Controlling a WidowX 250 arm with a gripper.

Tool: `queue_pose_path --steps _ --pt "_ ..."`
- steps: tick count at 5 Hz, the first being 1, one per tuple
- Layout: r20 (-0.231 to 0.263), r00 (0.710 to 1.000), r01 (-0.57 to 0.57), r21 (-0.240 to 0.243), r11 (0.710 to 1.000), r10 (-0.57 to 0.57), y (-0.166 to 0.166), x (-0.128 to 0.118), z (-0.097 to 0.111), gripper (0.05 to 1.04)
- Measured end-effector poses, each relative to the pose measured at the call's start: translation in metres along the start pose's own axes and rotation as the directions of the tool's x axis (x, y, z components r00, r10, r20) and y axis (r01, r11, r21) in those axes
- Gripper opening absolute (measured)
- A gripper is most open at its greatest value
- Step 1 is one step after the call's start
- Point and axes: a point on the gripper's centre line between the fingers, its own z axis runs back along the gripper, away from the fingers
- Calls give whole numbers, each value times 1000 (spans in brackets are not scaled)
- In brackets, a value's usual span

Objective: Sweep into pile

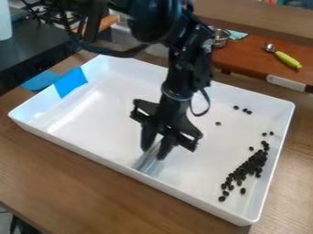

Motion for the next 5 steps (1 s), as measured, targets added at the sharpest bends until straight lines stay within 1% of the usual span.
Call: queue_pose_path --steps 2,3,4,5 --pt "-21 1000 -21 -32 999 20 -31 -5 7 330" --pt "-40 999 -34 -58 998 31 -50 -5 11 330" --pt "-58 996 -79 -77 994 75 -61 0 16 330" --pt "-62 995 -89 -99 991 83 -72 3 19 330"
